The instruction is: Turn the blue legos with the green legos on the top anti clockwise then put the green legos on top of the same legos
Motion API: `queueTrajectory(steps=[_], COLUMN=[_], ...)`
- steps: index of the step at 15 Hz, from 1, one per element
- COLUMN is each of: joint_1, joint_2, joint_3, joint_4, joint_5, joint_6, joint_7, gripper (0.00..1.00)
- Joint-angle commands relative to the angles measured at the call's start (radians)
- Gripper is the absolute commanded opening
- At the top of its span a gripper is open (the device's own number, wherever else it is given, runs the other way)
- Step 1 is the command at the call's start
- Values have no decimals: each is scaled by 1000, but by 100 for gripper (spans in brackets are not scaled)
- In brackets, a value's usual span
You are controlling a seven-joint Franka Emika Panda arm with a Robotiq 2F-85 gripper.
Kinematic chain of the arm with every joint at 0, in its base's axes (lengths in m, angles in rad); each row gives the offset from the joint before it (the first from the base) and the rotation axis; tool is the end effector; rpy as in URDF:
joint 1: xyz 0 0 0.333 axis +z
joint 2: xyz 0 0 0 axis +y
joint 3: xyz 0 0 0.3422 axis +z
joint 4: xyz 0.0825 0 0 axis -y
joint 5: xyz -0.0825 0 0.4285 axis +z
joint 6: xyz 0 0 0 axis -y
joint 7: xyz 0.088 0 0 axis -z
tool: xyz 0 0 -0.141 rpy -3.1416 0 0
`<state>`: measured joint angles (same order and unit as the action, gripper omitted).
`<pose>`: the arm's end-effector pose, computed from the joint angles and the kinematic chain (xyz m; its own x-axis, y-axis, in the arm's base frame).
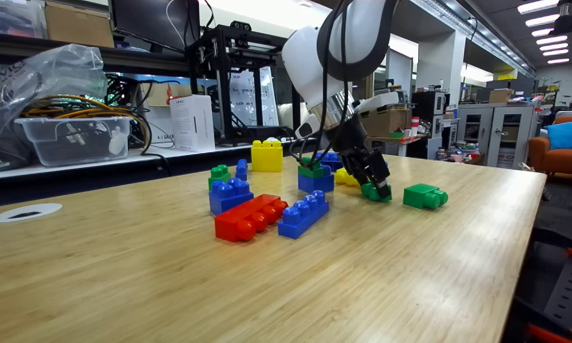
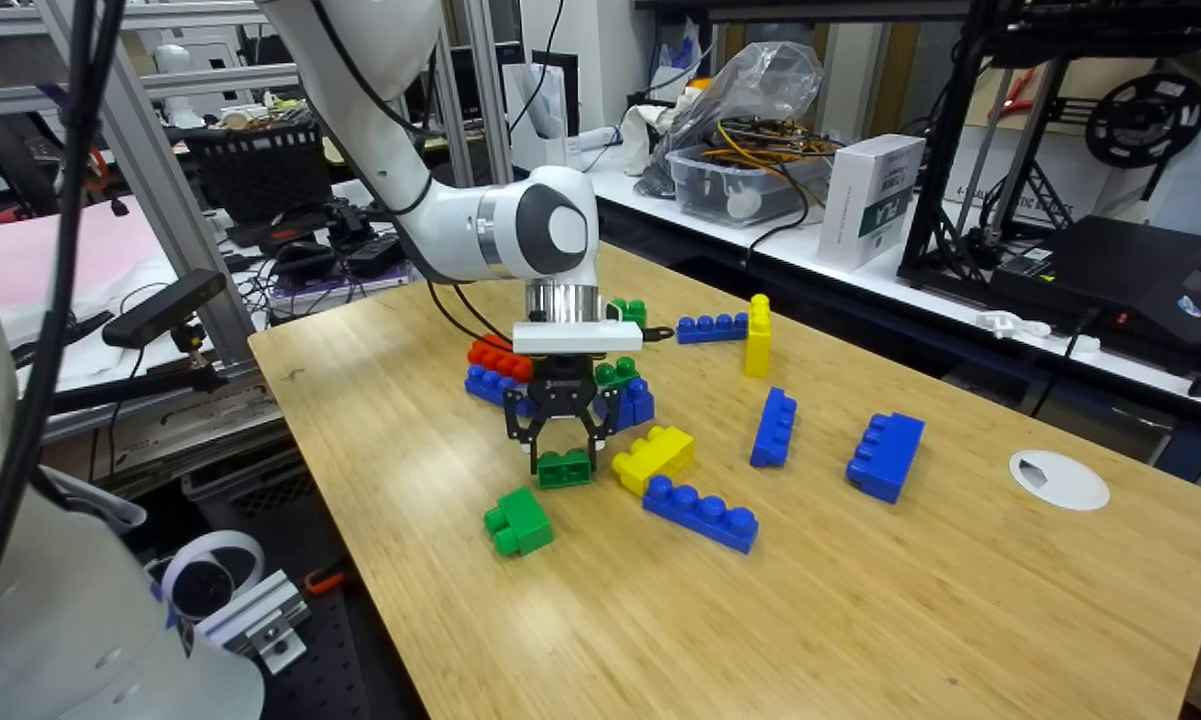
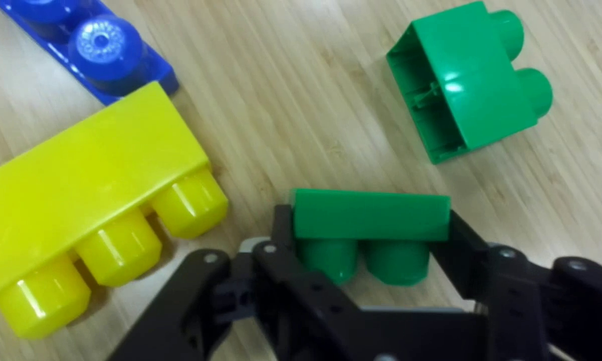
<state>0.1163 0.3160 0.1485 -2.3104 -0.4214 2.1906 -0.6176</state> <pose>0.4815 0.1091 0.1388 0.2927 0.8459 -0.4459 0.9170 -0.3805 -0.1199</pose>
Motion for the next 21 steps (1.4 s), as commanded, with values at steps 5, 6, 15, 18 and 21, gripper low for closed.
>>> queueTrajectory(steps=[5,6,15,18,21], joint_1=[-6,-13,-51,25,80], joint_2=[-101,-130,-492,-497,-448], joint_3=[4,3,-148,-268,-367], joint_4=[-99,-113,-145,-84,0], joint_5=[-3,7,317,500,695], joint_6=[101,119,212,169,98], joint_7=[85,84,-361,-615,-860], gripper=[45,45,45,45,45])
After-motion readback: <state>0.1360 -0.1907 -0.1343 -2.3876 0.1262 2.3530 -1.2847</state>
